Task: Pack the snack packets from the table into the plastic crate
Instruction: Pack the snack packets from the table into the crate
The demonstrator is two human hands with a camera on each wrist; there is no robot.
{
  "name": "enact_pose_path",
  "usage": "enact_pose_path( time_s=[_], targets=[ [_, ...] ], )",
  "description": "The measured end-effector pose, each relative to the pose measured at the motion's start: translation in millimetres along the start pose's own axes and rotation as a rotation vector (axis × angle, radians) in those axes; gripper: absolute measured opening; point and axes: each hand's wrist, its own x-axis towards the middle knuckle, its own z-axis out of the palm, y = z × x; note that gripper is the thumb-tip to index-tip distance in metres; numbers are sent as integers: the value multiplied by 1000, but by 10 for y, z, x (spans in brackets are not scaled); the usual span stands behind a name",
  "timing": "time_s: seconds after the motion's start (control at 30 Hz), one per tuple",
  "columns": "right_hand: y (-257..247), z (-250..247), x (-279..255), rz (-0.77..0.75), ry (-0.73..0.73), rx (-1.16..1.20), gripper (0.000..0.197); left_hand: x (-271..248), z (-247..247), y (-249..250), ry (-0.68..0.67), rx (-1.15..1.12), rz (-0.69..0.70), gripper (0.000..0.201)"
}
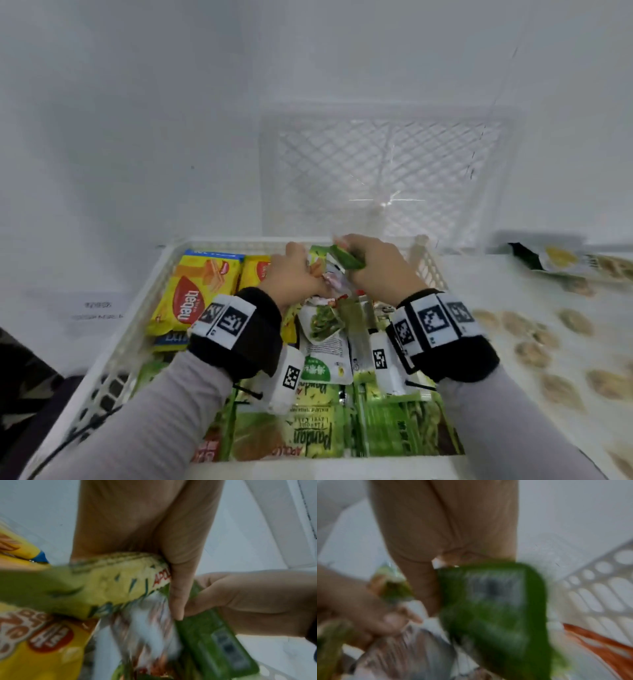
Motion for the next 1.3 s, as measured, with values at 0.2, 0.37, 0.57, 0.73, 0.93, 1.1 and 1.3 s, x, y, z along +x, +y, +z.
enact_pose_path(
  time_s=[0.2,0.37,0.57,0.73,0.93,1.1,1.3],
  targets=[
    [144,196,3,15,-30,334,63,79,-146,-77,6,312,93,114],
    [307,166,-29,-38,145,234,39,47,-309,-170,-25,73,93,91],
    [307,254,3,-90,116,179,15,53,-289,-212,49,152,126,55],
    [315,263,-1,-139,80,150,23,39,-211,-188,124,21,142,49],
    [246,277,-28,-173,11,204,18,47,-158,-158,60,-210,124,52],
    [250,291,-24,-160,54,44,11,75,-136,-157,-57,-337,59,72],
    [248,299,-20,-97,99,61,14,62,-19,-180,-20,-330,129,72]
  ],
)
